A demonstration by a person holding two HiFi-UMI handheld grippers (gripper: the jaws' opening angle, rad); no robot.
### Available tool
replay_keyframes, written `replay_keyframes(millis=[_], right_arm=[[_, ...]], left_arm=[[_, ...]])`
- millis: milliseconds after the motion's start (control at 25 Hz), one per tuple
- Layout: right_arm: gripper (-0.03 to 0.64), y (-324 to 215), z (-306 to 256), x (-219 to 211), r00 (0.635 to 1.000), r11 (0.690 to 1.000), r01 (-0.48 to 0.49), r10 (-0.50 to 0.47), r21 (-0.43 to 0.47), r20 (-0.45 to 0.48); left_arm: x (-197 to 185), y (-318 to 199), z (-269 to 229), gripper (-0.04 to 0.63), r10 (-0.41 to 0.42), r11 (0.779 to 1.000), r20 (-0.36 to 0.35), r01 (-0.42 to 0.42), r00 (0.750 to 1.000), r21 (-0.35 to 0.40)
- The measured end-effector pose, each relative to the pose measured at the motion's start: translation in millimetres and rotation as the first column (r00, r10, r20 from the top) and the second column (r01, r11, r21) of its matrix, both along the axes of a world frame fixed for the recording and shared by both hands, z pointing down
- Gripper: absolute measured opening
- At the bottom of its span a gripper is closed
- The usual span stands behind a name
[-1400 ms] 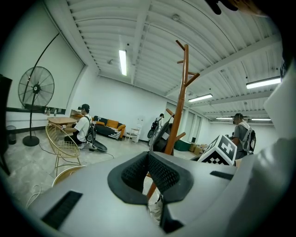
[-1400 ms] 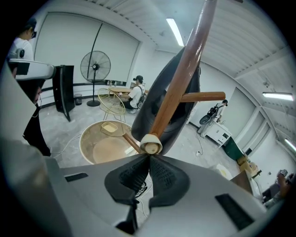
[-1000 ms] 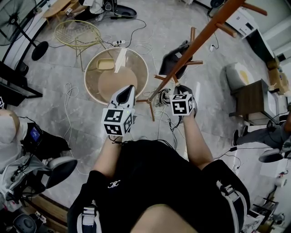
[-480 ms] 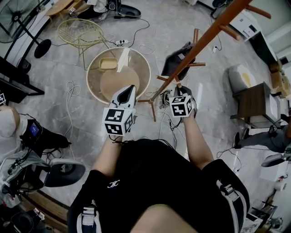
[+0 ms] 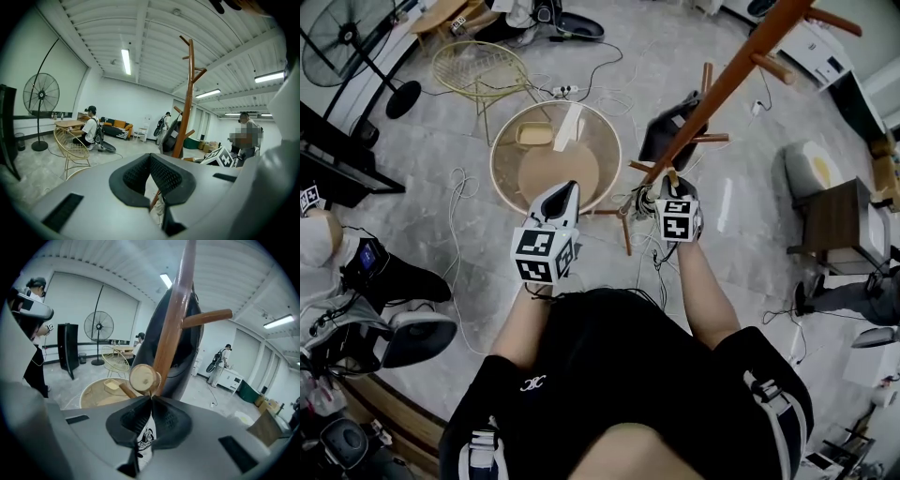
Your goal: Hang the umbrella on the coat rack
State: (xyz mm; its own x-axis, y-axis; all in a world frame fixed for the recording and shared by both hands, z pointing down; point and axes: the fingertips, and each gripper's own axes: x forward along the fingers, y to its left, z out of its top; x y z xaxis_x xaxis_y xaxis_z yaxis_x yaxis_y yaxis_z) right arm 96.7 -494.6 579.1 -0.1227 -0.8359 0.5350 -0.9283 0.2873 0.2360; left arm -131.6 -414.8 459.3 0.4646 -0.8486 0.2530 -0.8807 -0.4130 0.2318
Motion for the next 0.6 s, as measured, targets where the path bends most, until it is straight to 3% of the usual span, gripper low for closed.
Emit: replay_keyframes(millis=[160, 400, 520, 600], right_arm=[[0.044, -3.4, -4.2, -5.6, 0.995, 1.000, 0.027, -0.028, 0.012, 0.094], [0.130, 31.9, 6.1, 14.0, 0.986, 0.991, 0.038, -0.058, 0.125, 0.155], [0.126, 50.8, -5.9, 21.0, 0.981, 0.987, 0.023, -0.053, 0.162, 0.188], [0.073, 64.2, -18.2, 26.7, 0.976, 0.986, 0.022, -0.058, 0.167, 0.211]], left_arm=[[2.0, 1.3, -11.1, 0.017, -0.007, 1.000, 0.015, 0.007, 1.000, 0.000], [36.5, 17.6, 17.4, 0.017, 0.008, 1.000, 0.027, -0.008, 1.000, 0.023], [53.0, 19.9, 23.0, 0.017, 0.037, 0.999, 0.029, -0.038, 0.999, 0.032], [65.5, 20.5, 21.2, 0.017, 0.062, 0.997, 0.031, -0.063, 0.998, 0.033]])
